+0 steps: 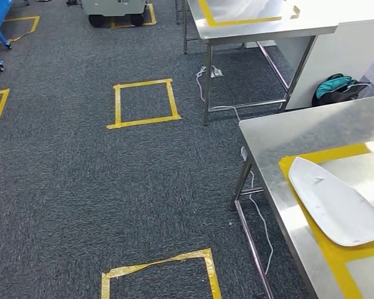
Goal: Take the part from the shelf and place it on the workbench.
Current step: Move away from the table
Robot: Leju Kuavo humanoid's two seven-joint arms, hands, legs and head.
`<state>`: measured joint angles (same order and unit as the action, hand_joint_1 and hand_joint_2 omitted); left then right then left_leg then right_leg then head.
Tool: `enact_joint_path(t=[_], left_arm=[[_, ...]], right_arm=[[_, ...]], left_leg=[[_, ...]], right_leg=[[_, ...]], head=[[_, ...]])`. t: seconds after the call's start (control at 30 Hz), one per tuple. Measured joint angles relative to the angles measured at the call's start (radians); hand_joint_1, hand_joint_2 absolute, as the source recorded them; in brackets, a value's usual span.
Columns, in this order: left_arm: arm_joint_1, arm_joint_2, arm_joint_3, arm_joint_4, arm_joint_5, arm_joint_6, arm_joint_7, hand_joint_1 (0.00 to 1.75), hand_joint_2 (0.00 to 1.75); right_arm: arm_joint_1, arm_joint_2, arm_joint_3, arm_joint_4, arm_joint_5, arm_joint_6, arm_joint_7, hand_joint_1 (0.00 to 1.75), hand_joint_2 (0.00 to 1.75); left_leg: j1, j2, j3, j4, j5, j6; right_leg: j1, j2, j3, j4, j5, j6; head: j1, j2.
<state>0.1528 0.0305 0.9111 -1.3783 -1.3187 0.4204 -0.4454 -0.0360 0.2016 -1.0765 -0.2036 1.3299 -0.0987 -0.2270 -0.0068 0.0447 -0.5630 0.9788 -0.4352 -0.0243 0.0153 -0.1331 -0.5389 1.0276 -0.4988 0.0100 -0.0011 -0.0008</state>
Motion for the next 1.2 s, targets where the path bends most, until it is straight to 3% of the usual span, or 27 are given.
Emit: enact_joint_path(t=[0.07, 0.13, 0.2, 0.23, 0.3, 0.37, 0.43, 0.5, 0.53, 0.6, 0.63, 0.67, 0.7, 0.73, 0.77, 0.8, 0.87, 0.93, 1.0, 1.03, 1.1, 1.13, 1.2], left_arm=[[-0.004, -0.003, 0.009, 0.011, -0.008, 0.000, -0.003, 0.00, 0.00], [-0.014, -0.009, 0.012, 0.035, -0.021, 0.002, -0.005, 0.00, 0.00], [-0.020, -0.017, 0.017, 0.070, -0.031, 0.007, -0.006, 0.00, 0.00], [-0.021, -0.021, 0.023, 0.091, -0.037, 0.010, -0.005, 0.00, 0.00], [-0.026, -0.025, 0.042, 0.132, -0.047, 0.018, -0.002, 0.00, 0.00], [-0.032, -0.026, 0.060, 0.166, -0.056, 0.023, 0.000, 0.00, 0.00], [-0.038, -0.026, 0.079, 0.195, -0.064, 0.024, -0.001, 0.00, 0.00], [-0.043, -0.025, 0.106, 0.230, -0.072, 0.019, -0.006, 0.00, 0.00], [-0.044, -0.026, 0.121, 0.249, -0.077, 0.016, -0.009, 0.00, 0.00], [-0.054, -0.028, 0.145, 0.284, -0.084, 0.014, -0.016, 0.00, 0.00], [-0.061, -0.029, 0.152, 0.298, -0.086, 0.014, -0.018, 0.00, 0.00], [-0.067, -0.030, 0.157, 0.312, -0.087, 0.014, -0.019, 0.00, 0.00], [-0.072, -0.031, 0.161, 0.325, -0.089, 0.013, -0.020, 0.00, 0.00], [-0.074, -0.032, 0.168, 0.340, -0.091, 0.009, -0.022, 0.00, 0.00], [-0.077, -0.033, 0.176, 0.358, -0.089, 0.001, -0.026, 0.00, 0.00], [-0.081, -0.033, 0.188, 0.378, -0.079, -0.014, -0.036, 0.00, 0.00], [-0.100, -0.035, 0.214, 0.424, -0.030, -0.069, -0.068, 0.00, 0.00], [-0.122, -0.038, 0.244, 0.474, 0.033, -0.136, -0.096, 0.00, 0.00], [-0.134, -0.042, 0.276, 0.525, 0.079, -0.180, -0.107, 0.00, 0.00], [-0.137, -0.042, 0.293, 0.548, 0.094, -0.190, -0.109, 0.00, 0.00], [-0.147, -0.043, 0.322, 0.592, 0.115, -0.202, -0.113, 0.00, 0.00], [-0.154, -0.044, 0.333, 0.613, 0.121, -0.207, -0.114, 0.00, 0.00], [-0.166, -0.048, 0.351, 0.655, 0.128, -0.218, -0.110, 0.00, 0.00]], right_arm=[[-0.001, 0.000, 0.000, 0.000, 0.001, 0.000, 0.000, 0.00, 0.00], [0.000, 0.000, 0.000, 0.000, 0.001, -0.001, 0.000, 0.00, 0.00], [0.003, 0.000, 0.000, 0.000, 0.001, -0.001, 0.000, 0.00, 0.00], [0.003, 0.000, 0.000, 0.000, 0.002, -0.001, 0.001, 0.00, 0.00], [0.003, 0.000, 0.000, 0.000, 0.002, -0.001, 0.002, 0.00, 0.00], [0.003, 0.000, 0.000, 0.000, 0.002, 0.000, 0.003, 0.00, 0.00], [0.001, 0.000, 0.000, 0.000, 0.003, 0.000, 0.004, 0.00, 0.00], [0.000, -0.001, 0.000, 0.000, 0.003, 0.000, 0.004, 0.00, 0.00], [0.000, -0.001, 0.000, 0.000, 0.004, 0.000, 0.005, 0.00, 0.00], [0.000, -0.001, 0.000, 0.000, 0.004, 0.001, 0.004, 0.00, 0.00], [0.001, -0.001, 0.000, 0.000, 0.004, 0.001, 0.004, 0.00, 0.00], [0.003, -0.001, 0.000, 0.000, 0.004, 0.001, 0.004, 0.00, 0.00], [0.004, -0.002, 0.000, 0.000, 0.004, 0.001, 0.005, 0.00, 0.00], [0.004, -0.002, 0.000, 0.000, 0.004, 0.001, 0.005, 0.00, 0.00], [0.003, -0.002, 0.000, 0.000, 0.005, 0.002, 0.004, 0.00, 0.00], [0.002, -0.002, 0.000, 0.000, 0.005, 0.004, 0.004, 0.00, 0.00], [0.001, -0.002, 0.000, 0.000, 0.005, 0.008, 0.001, 0.00, 0.00], [0.000, -0.002, 0.000, 0.000, 0.003, 0.009, -0.004, 0.00, 0.00], [-0.004, -0.002, 0.000, 0.000, 0.002, 0.009, -0.009, 0.00, 0.00], [-0.007, -0.002, 0.000, 0.000, 0.002, 0.010, -0.011, 0.00, 0.00], [-0.008, -0.002, -0.001, 0.000, 0.001, 0.009, -0.014, 0.00, 0.00], [-0.006, -0.002, -0.001, 0.000, 0.000, 0.009, -0.014, 0.00, 0.00], [-0.001, -0.002, -0.001, 0.000, 0.000, 0.009, -0.015, 0.00, 0.00]], left_leg=[[0.006, -0.025, 0.002, -0.004, 0.004, 0.010], [0.010, -0.049, 0.001, -0.005, 0.006, 0.018], [0.012, -0.076, 0.000, -0.005, 0.006, 0.022], [0.013, -0.091, 0.000, -0.004, 0.006, 0.022], [0.018, -0.119, 0.002, -0.003, 0.006, 0.017], [0.022, -0.146, -0.001, 0.003, 0.005, 0.005], [0.025, -0.171, -0.010, 0.006, 0.008, -0.010], [0.029, -0.192, -0.017, 0.000, 0.015, -0.024], [0.029, -0.182, -0.020, 0.004, 0.012, -0.029], [0.026, -0.126, -0.051, 0.066, -0.028, -0.034], [0.023, -0.090, -0.081, 0.130, -0.061, -0.036], [0.023, -0.069, -0.116, 0.203, -0.095, -0.037], [0.023, -0.060, -0.145, 0.263, -0.116, -0.038], [0.023, -0.057, -0.158, 0.293, -0.120, -0.037], [0.023, -0.055, -0.150, 0.282, -0.103, -0.037], [0.023, -0.048, -0.123, 0.232, -0.071, -0.035], [0.017, 0.000, -0.048, 0.091, -0.011, -0.029], [0.009, 0.032, -0.010, 0.017, 0.007, -0.019], [0.006, 0.013, -0.011, 0.010, 0.006, -0.007], [0.007, 0.002, -0.010, 0.008, 0.007, -0.001], [0.012, -0.019, -0.008, 0.004, 0.011, 0.011], [0.014, -0.031, -0.009, 0.004, 0.011, 0.016], [0.015, -0.058, -0.011, 0.004, 0.012, 0.021]], right_leg=[[-0.005, 0.040, -0.014, 0.039, -0.028, 0.011], [-0.008, 0.105, -0.070, 0.159, -0.088, 0.019], [-0.010, 0.128, -0.131, 0.277, -0.128, 0.023], [-0.011, 0.131, -0.141, 0.290, -0.121, 0.025], [-0.016, 0.142, -0.105, 0.202, -0.056, 0.029], [-0.028, 0.192, -0.044, 0.069, -0.002, 0.034], [-0.033, 0.222, -0.015, 0.012, 0.007, 0.031], [-0.030, 0.202, -0.010, 0.009, 0.010, 0.016], [-0.030, 0.192, -0.010, 0.007, 0.013, 0.008], [-0.028, 0.165, -0.008, 0.001, 0.016, -0.005], [-0.024, 0.149, -0.008, 0.001, 0.015, -0.010], [-0.021, 0.133, -0.008, 0.001, 0.014, -0.014], [-0.019, 0.117, -0.008, 0.001, 0.013, -0.016], [-0.017, 0.103, -0.008, 0.001, 0.012, -0.017], [-0.017, 0.090, -0.007, 0.001, 0.011, -0.017], [-0.017, 0.077, -0.005, 0.001, 0.009, -0.016], [-0.013, 0.053, 0.001, 0.002, 0.003, -0.009], [-0.009, 0.033, 0.006, 0.003, -0.004, 0.001], [-0.009, 0.015, 0.014, -0.001, -0.008, 0.010], [-0.011, 0.022, 0.016, 0.002, -0.013, 0.016], [-0.015, 0.071, -0.005, 0.054, -0.046, 0.025], [-0.016, 0.101, -0.033, 0.110, -0.075, 0.028], [-0.017, 0.125, -0.098, 0.240, -0.129, 0.030]], head=[[0.003, 0.000], [0.009, 0.000], [0.012, 0.000], [0.013, 0.000], [0.013, 0.000], [0.013, 0.000], [0.014, 0.000], [0.013, 0.000], [0.012, 0.000], [0.006, 0.000], [0.004, 0.000], [0.002, 0.000], [0.002, 0.000], [0.002, 0.000], [0.001, 0.000], [0.001, 0.000], [0.001, 0.000], [0.002, 0.000], [0.003, 0.000], [0.003, 0.000], [0.007, 0.000], [0.009, 0.000], [0.012, 0.000]])
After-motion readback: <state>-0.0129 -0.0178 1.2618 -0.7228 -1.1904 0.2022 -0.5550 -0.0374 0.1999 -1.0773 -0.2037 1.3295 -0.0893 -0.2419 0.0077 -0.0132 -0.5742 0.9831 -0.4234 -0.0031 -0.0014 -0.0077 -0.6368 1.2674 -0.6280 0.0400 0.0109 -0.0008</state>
